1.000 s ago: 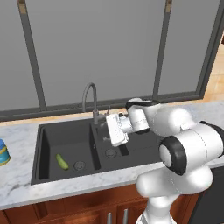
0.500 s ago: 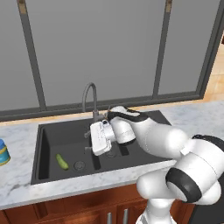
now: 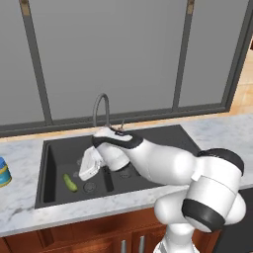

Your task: Turn on the sink faucet. Then move the cucumber from the counter to the sink. Turn off the sink. Move the vegetable from the sink to the pot next to the stove. Finally move the pot to the rear left burner.

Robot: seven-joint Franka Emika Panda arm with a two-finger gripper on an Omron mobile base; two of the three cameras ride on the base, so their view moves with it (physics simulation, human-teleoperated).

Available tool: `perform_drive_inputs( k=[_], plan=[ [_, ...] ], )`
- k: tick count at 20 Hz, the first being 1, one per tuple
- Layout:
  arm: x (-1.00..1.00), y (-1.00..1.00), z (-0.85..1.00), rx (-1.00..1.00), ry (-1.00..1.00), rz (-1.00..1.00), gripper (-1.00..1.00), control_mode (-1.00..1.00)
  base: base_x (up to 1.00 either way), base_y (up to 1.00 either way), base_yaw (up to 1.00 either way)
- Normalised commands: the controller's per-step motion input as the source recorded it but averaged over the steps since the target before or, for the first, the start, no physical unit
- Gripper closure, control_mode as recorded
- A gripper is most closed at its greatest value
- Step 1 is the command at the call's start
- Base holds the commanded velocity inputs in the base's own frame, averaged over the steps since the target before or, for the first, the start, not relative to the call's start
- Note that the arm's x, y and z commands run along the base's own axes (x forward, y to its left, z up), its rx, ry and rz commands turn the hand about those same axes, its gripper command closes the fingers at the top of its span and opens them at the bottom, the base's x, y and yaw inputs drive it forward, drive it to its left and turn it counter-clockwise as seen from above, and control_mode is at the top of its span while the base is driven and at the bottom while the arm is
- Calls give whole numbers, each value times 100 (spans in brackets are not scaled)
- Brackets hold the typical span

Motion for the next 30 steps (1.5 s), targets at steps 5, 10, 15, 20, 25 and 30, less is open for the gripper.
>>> perform_drive_inputs(
  k=[5,10,15,20,25,30],
  plan=[
    [0,25,0,-17,17,-17,-100,-100,0,0,0],
    [1,4,0,-19,20,-21,-100,-100,0,0,0],
    [6,0,0,-16,25,-21,-100,-100,0,0,0],
    [0,0,0,-19,23,-21,-100,-100,0,0,0],
    [0,-7,0,-22,14,-18,-100,-100,0,0,0],
    [1,-5,-10,-23,2,-13,-100,-100,0,0,0]
  ],
)
